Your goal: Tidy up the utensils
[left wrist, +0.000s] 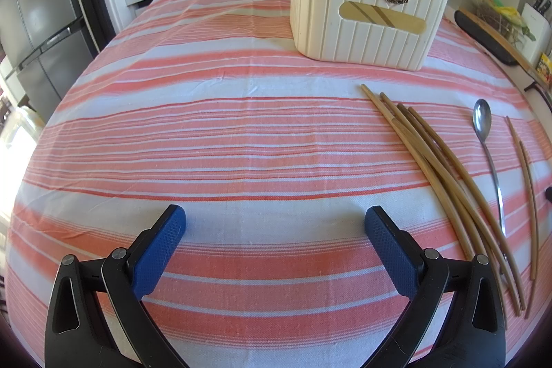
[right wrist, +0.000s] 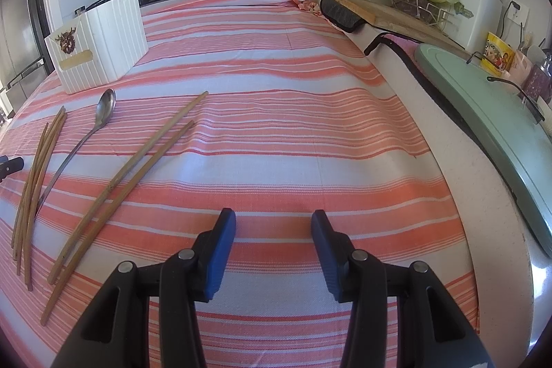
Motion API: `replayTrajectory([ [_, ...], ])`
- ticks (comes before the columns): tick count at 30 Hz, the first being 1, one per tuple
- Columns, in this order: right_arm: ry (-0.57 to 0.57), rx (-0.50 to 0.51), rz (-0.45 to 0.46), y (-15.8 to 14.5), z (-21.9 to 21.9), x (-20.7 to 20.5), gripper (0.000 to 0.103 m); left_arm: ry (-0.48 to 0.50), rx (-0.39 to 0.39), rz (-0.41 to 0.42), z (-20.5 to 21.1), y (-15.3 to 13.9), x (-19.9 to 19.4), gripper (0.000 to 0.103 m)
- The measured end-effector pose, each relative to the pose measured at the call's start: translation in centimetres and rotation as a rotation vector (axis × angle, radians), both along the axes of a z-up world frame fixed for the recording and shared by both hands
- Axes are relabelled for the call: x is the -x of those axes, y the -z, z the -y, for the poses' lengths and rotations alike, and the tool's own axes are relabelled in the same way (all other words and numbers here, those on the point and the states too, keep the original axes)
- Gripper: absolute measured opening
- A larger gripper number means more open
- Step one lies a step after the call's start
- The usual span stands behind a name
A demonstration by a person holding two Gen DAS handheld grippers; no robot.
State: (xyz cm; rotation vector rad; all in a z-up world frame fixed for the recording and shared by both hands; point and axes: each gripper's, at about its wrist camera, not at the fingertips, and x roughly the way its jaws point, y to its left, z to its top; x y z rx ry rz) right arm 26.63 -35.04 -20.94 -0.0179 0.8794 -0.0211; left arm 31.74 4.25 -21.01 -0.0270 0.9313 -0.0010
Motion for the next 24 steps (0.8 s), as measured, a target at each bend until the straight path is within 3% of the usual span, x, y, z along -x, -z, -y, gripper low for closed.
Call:
replayTrajectory([
  [24,0.0,0.005,0.0,0.0,-0.05,0.02,0.047,0.001,0.005,-0.001,0.05,-0.06,-0.12,0.103],
])
